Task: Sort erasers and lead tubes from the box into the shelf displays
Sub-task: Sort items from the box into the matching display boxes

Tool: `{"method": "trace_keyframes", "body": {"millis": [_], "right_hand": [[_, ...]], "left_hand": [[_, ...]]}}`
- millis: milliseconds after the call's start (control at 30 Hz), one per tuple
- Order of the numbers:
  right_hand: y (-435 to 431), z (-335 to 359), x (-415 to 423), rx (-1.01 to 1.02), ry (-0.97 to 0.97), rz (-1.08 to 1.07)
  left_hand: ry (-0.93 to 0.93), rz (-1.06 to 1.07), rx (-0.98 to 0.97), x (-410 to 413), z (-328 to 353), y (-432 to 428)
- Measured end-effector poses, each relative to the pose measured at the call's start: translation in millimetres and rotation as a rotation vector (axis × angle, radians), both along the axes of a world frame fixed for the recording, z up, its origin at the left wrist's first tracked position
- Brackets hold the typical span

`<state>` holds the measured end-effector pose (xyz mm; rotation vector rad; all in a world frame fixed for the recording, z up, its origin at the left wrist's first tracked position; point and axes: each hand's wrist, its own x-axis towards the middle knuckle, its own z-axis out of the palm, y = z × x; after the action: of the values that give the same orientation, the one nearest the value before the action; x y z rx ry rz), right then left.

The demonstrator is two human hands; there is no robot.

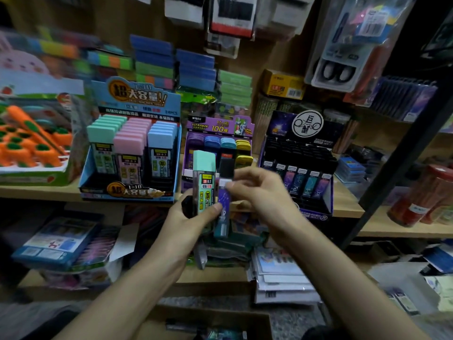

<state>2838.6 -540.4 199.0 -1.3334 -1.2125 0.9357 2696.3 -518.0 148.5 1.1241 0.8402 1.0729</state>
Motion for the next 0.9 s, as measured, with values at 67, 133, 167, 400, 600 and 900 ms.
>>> {"method": "trace_keyframes", "body": {"millis": [67,133,167,400,600,900], "right_hand": [[4,13,17,0.066,-0.003,-0.096],[7,25,41,0.16,-0.015,-0.236],[9,28,53,0.197,-0.041,-0.312],[26,4,89,0.25,-0.342,-0.492],[38,-12,95,0.233,-0.522,-0.467],[47,-17,94,0.181,-0.567,-0.419]], "left_hand": [[0.003,0.019,-0.026,0,-1,3],[-0.01,0.013,-0.055,-1,-1,7],[-0.016,0.006,-0.063,-2,0,8],[-0.097,-0.005,-0.129,-5,4,8],[-0.124,-0.012,-0.143,-8,7,7],[-0.12,-0.042,-0.119,-9,8,8]]}}
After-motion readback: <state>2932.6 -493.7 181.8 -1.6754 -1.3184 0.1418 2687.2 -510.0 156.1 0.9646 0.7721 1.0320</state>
